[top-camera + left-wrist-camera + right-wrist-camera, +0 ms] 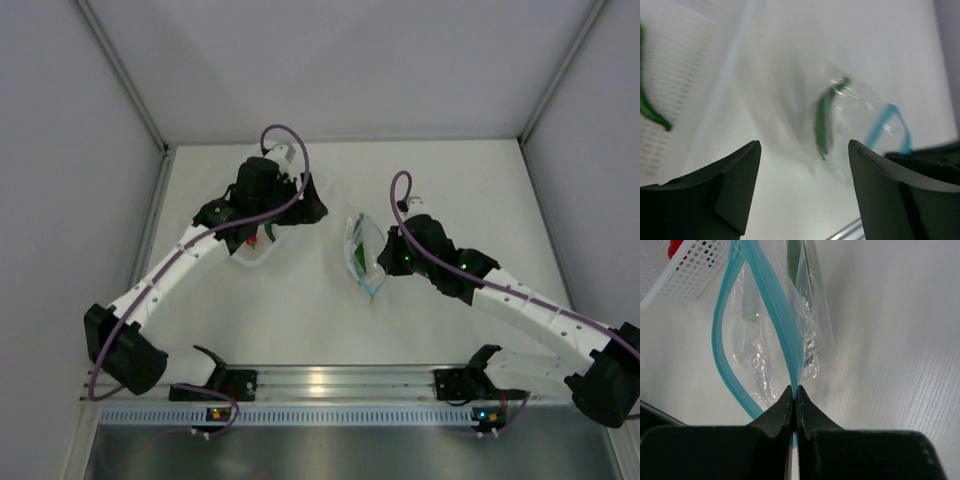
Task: Open the zip-top bag and remove the fake food
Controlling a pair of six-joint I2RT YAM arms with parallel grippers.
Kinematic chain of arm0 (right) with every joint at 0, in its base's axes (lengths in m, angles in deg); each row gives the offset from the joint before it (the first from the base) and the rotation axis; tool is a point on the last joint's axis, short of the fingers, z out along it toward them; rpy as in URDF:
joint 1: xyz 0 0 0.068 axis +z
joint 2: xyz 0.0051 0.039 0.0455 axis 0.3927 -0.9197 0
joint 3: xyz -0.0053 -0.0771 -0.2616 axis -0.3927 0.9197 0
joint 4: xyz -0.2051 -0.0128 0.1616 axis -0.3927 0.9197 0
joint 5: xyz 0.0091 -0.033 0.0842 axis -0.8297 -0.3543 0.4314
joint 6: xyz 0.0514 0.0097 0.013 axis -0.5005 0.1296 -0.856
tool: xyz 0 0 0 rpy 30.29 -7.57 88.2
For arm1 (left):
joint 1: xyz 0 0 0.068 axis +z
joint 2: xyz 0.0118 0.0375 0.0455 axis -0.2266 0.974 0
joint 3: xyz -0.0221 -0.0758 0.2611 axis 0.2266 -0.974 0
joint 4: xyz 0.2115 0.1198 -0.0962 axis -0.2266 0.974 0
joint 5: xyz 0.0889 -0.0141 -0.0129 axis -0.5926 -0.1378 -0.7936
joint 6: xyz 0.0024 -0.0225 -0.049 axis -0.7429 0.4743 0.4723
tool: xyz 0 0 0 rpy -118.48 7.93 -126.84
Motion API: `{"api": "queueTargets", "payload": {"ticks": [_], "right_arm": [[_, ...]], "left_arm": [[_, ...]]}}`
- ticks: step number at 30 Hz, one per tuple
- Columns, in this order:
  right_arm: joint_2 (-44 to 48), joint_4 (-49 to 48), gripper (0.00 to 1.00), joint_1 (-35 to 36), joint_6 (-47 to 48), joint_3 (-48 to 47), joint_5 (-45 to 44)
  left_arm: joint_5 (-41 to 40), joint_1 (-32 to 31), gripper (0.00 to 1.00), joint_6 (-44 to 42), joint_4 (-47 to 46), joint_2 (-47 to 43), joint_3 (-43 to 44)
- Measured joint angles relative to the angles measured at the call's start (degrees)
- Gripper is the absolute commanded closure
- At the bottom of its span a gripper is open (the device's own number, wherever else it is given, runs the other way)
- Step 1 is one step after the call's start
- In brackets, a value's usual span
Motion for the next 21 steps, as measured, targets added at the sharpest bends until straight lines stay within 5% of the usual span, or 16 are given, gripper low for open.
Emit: {"api": "queueTargets", "payload": {"ticks": [9,15,21], "right_arm": [[-4.6,1.0,1.0,0.0,-1.6,-2.7,5.7],[-7.7,0.7,1.0,0.0,-2.8,-3.2,8.9],[-11.0,-1.3,1.0,-0.2,-4.5,-3.2,13.9]], "left_arm": [[5.6,-16.9,0.38,5.9,-8.6,-13.2,-8.8],[-1.4,-29.5,0.62,8.0,-12.7,-11.8,-10.7],[-11.0,-31.0,0.79,10.3,-14.6,-8.3,-14.8]]}}
